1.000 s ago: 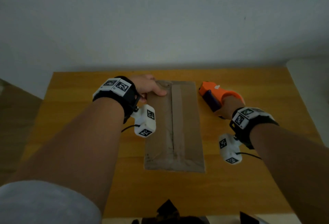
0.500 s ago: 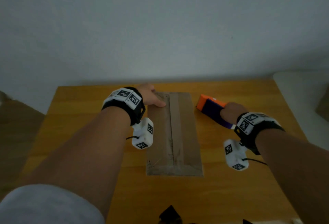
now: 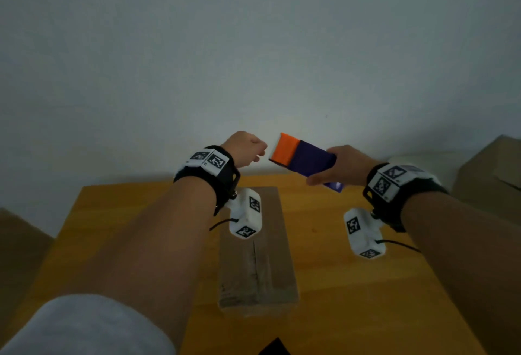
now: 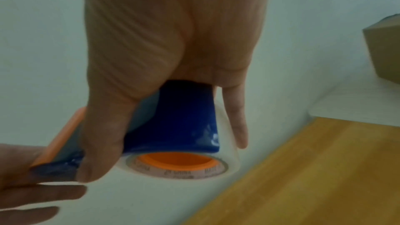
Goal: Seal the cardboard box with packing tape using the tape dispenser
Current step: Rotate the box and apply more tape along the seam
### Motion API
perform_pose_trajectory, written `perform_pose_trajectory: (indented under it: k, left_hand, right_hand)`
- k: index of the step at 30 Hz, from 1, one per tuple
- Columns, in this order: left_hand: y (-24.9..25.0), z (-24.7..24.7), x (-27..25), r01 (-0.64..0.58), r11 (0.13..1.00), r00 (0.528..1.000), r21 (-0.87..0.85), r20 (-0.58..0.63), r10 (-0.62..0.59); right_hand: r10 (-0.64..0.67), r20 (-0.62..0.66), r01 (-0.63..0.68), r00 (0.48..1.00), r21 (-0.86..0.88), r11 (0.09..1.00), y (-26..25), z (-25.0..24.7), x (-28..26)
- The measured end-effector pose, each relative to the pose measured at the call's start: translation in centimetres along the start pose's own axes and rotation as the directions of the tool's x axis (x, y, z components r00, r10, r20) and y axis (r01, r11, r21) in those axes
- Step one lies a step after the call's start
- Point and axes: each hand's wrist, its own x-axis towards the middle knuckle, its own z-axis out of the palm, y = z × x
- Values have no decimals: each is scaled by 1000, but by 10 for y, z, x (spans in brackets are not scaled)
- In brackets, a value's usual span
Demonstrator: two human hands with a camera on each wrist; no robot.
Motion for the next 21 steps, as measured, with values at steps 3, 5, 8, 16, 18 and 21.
perform_pose_trajectory:
  k: [3, 5, 8, 16, 18, 21]
  left_hand:
    - [5, -3, -3, 31, 975, 998, -218, 57, -19]
    - [2, -6, -5, 17, 969, 998, -245, 59, -3]
    - [-4, -11, -6, 0, 969, 1000, -247, 4, 1]
    - [-17, -12, -13, 31, 936, 986, -352, -143, -87]
    - [-23, -12, -15, 40, 927, 976, -374, -184, -117]
    - [-33, -15, -16, 73, 902, 963, -425, -206, -175]
  right_hand:
    - [-45, 8, 45, 999, 16, 999, -10, -2, -2]
    - [-64, 2, 64, 998, 24, 998, -13, -3, -2]
    - [-81, 11, 80, 997, 35, 996, -16, -2, -1]
    - [-148, 71, 150, 986, -18, 989, -32, 4, -1]
    - [-164, 70, 168, 984, -59, 984, -36, 8, -1]
    - [-195, 39, 198, 980, -97, 975, -40, 12, -1]
